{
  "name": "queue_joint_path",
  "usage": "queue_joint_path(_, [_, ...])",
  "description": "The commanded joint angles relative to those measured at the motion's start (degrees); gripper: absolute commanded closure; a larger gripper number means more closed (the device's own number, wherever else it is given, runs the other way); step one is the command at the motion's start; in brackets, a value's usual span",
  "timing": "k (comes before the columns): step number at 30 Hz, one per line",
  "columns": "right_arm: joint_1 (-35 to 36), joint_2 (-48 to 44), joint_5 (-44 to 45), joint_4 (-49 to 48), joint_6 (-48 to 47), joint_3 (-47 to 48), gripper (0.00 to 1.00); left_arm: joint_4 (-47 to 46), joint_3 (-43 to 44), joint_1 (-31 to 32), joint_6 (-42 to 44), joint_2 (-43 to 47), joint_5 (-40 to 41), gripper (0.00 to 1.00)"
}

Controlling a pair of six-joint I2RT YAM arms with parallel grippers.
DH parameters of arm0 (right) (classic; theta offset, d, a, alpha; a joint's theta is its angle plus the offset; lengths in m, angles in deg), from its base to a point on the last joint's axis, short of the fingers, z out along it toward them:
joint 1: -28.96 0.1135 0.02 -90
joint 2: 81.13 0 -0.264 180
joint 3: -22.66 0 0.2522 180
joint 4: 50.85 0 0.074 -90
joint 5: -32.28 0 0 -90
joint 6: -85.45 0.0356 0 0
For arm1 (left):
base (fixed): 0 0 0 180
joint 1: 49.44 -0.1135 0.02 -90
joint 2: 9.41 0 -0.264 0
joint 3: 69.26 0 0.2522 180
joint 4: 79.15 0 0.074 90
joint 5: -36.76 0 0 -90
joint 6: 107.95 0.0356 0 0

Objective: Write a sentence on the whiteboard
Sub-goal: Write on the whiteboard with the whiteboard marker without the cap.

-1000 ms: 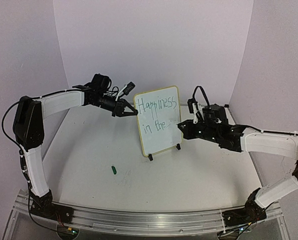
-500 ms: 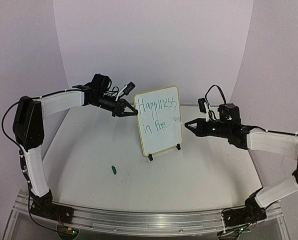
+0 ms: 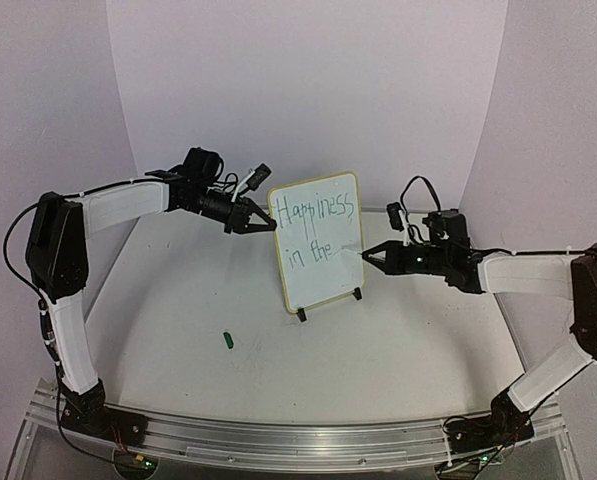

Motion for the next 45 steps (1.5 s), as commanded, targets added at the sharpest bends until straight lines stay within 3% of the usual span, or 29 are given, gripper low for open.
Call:
queue_joint_path(1, [-0.7, 1.9, 0.3, -4.1, 1.1, 2.9, 1.0, 6.9, -0.7, 1.9, 0.9, -0.3, 1.7, 1.0])
queue_joint_path(30, [-2.2, 8.3, -3.2, -5.8, 1.9, 5.7, 1.0, 7.2, -0.3, 1.9, 1.2, -0.8, 2.0, 1.0])
queue_joint_path(45, [-2.1, 6.9, -1.4, -3.2, 0.6, 3.8, 1.0, 7.2, -0.2, 1.9, 1.2, -0.7, 1.9, 1.0])
